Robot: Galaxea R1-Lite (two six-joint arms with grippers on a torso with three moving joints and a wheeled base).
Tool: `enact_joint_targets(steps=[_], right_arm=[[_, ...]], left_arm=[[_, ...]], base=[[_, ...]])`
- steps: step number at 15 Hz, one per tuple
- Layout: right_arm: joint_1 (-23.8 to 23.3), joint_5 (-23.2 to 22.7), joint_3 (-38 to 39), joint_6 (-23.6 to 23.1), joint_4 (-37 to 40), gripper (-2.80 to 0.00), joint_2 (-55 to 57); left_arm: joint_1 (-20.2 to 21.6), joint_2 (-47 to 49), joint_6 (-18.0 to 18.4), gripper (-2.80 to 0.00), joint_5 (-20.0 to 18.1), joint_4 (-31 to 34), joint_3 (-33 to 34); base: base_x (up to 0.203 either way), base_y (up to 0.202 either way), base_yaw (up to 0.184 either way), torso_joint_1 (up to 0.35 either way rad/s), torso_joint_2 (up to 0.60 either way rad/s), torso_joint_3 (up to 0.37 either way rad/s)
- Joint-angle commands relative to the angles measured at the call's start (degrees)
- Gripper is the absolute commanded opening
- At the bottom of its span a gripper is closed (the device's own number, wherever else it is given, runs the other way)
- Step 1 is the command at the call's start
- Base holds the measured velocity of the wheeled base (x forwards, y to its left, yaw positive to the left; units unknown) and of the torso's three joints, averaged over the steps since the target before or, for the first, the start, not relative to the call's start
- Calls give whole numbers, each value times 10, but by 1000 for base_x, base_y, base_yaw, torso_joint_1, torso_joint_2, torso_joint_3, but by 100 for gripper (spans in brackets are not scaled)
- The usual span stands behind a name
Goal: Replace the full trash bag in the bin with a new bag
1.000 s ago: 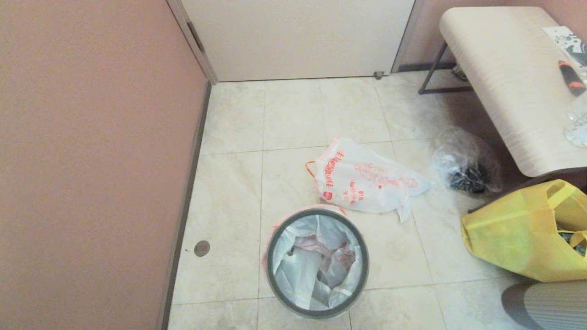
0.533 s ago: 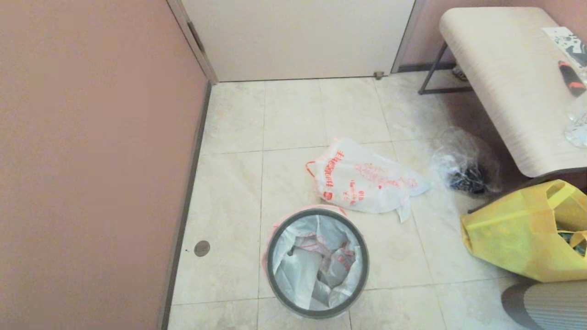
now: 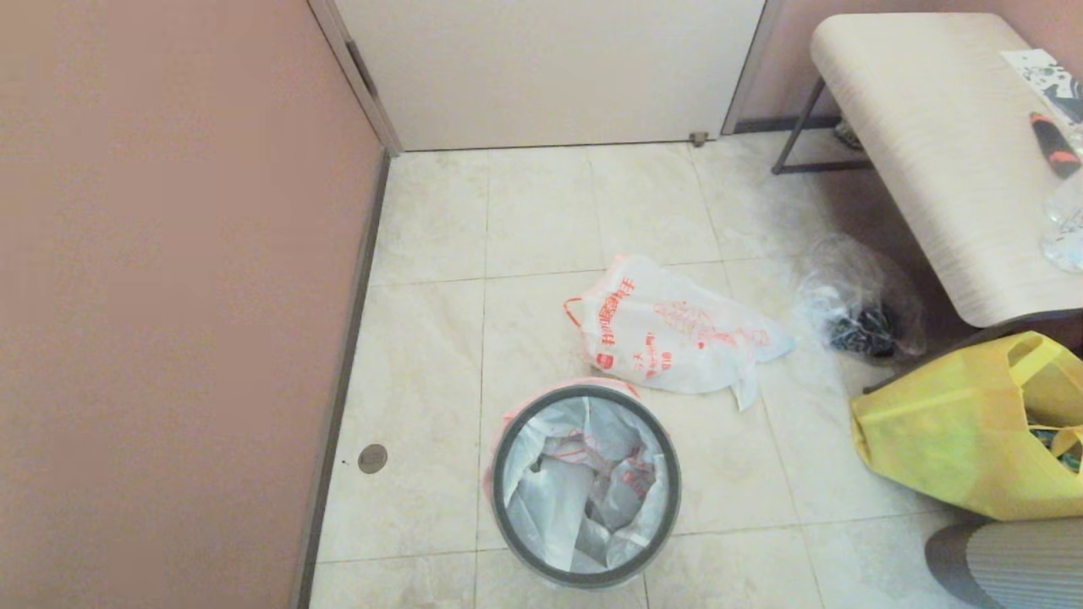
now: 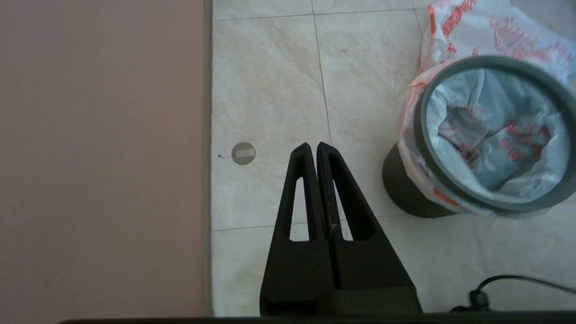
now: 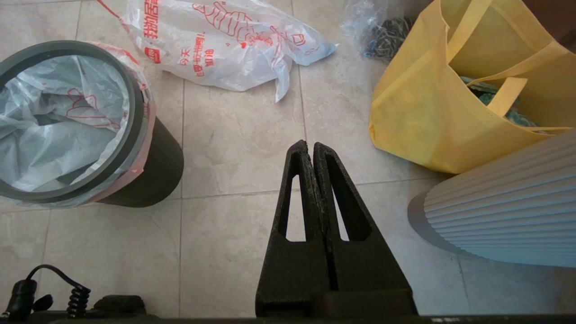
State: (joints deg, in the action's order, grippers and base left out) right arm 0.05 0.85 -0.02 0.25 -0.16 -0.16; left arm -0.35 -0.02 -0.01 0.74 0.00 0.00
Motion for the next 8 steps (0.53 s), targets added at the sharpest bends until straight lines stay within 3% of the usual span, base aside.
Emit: enact_joint_targets(steps=[1, 8], right_arm=[[0, 0, 0, 0, 0, -280, 2], [0, -1, 0, -8, 0, -280, 2]], left_arm=[[0, 1, -4, -280, 1, -1, 0], [0, 1, -4, -280, 1, -1, 0]], base=[[0, 0, 0, 0, 0, 0], [0, 0, 0, 0, 0, 0]])
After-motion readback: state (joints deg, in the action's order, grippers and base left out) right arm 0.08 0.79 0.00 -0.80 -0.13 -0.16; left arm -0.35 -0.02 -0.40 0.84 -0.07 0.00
